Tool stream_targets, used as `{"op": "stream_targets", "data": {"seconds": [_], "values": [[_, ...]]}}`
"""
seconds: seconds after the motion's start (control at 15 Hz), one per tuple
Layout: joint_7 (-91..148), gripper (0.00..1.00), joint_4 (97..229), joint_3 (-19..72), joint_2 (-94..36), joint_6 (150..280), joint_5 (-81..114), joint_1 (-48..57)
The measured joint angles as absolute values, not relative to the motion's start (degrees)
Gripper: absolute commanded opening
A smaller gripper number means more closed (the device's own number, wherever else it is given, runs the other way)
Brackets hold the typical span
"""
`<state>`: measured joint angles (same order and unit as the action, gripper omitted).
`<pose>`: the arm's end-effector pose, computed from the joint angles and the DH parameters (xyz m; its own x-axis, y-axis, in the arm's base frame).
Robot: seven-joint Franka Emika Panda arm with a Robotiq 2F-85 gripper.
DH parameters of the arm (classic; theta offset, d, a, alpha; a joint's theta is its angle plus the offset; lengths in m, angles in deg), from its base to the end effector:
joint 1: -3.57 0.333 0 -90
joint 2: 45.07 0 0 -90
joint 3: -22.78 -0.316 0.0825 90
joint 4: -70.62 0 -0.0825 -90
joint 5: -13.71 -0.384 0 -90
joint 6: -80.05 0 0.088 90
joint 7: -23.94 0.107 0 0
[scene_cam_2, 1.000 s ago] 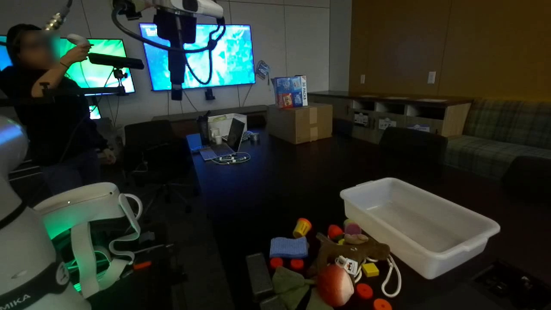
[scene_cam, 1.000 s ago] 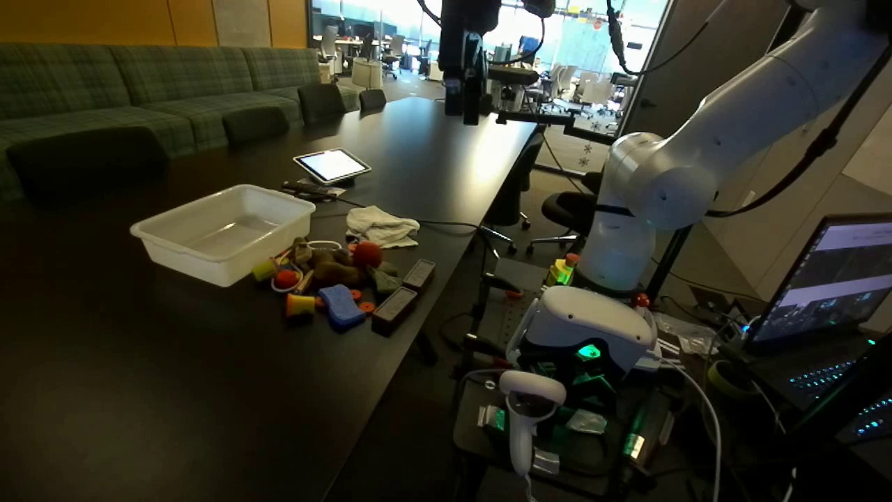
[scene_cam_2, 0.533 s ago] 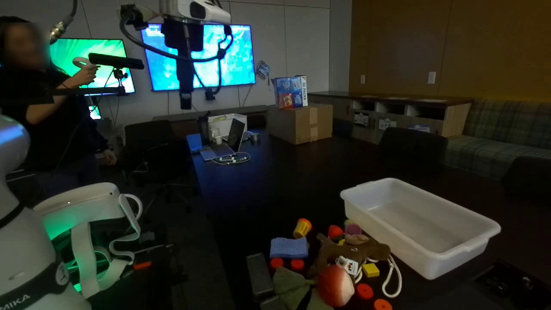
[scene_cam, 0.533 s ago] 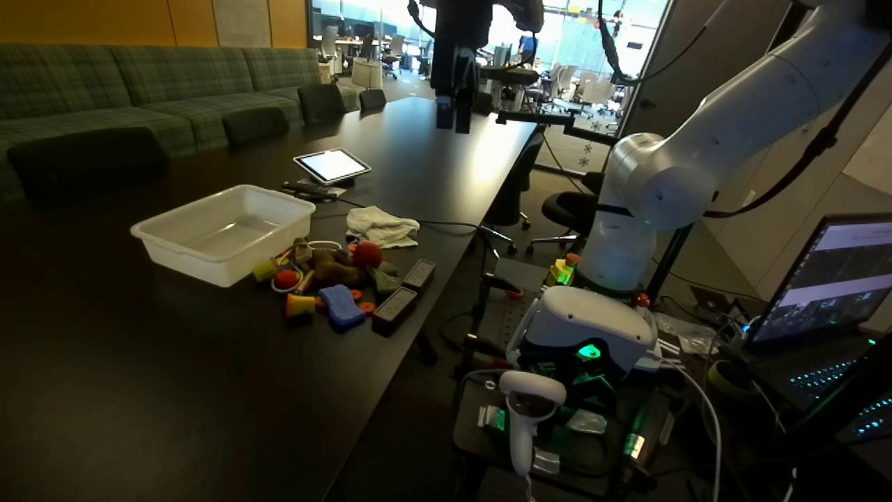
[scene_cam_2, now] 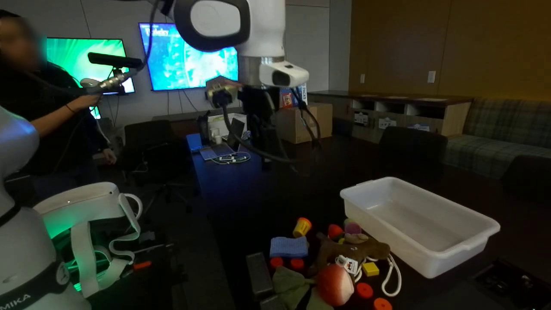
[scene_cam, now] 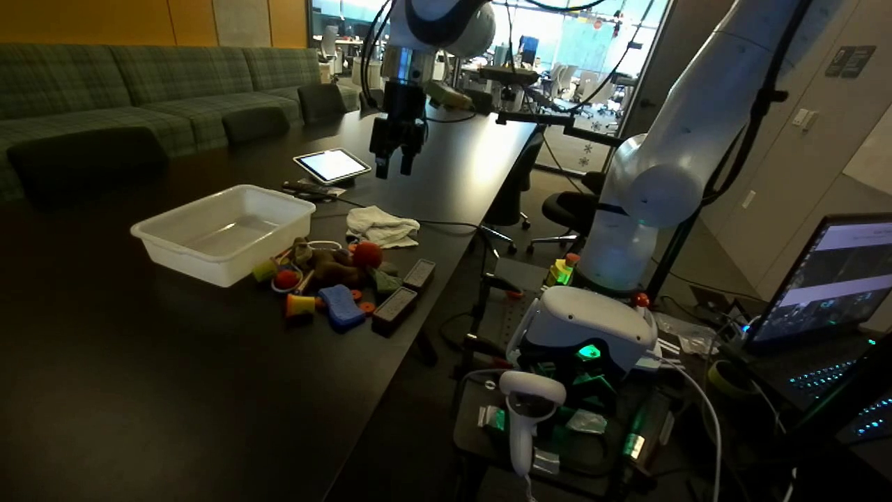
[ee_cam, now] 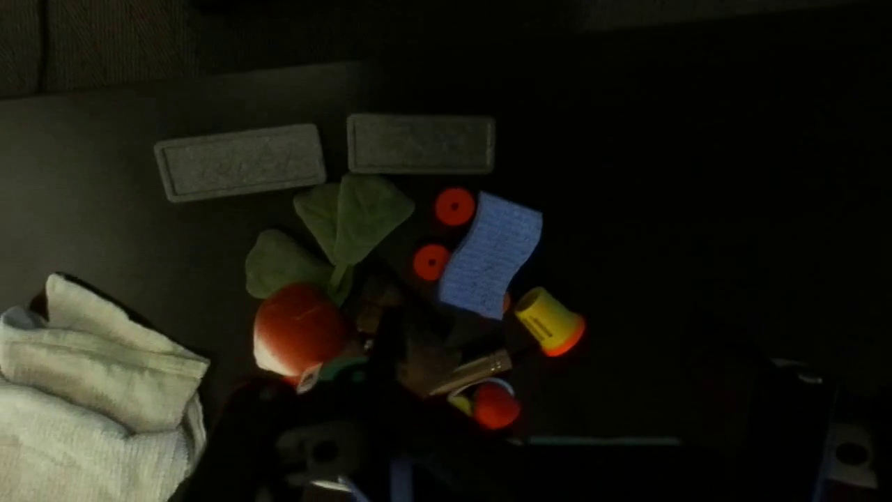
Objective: Use the towel to push all the objects on the table to the left
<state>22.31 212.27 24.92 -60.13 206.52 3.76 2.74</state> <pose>0.4428 -0.0171 0.3901 0.9922 -0.1249 -0.0062 -0.1244 -0.9811 -0.1485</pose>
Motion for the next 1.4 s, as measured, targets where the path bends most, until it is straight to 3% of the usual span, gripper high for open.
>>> {"op": "stream_targets", "data": {"seconds": [0.53, 1.4], "values": [[20.42, 1.00, 201.55, 28.22, -32.77, 225.88, 3.70, -1.92], [21.92, 1.00, 174.12, 29.08, -3.75, 226.62, 3.59, -13.87]]}}
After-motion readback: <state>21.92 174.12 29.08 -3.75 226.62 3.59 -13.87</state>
